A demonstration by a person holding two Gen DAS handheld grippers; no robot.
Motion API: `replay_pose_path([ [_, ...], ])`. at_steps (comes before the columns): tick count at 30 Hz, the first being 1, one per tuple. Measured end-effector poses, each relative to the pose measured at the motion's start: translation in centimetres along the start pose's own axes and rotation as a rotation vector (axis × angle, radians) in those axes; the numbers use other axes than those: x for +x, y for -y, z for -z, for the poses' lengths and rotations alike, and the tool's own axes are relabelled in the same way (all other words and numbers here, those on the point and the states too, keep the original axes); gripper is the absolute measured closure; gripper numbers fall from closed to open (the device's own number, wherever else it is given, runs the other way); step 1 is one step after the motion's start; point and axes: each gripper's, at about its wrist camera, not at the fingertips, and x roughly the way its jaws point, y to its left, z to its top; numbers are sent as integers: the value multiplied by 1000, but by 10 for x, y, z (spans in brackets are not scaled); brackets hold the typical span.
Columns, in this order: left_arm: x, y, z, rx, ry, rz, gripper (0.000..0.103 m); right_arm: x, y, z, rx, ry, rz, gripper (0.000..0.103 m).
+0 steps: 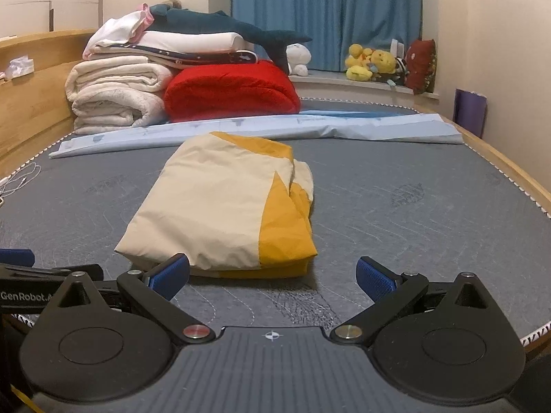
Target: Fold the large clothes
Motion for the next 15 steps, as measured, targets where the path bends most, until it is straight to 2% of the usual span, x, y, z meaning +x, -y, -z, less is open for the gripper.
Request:
replay_pose_path([
  [15, 18, 1, 0, -26, -39, 13, 0, 18, -8, 2, -12, -30, -6, 1],
])
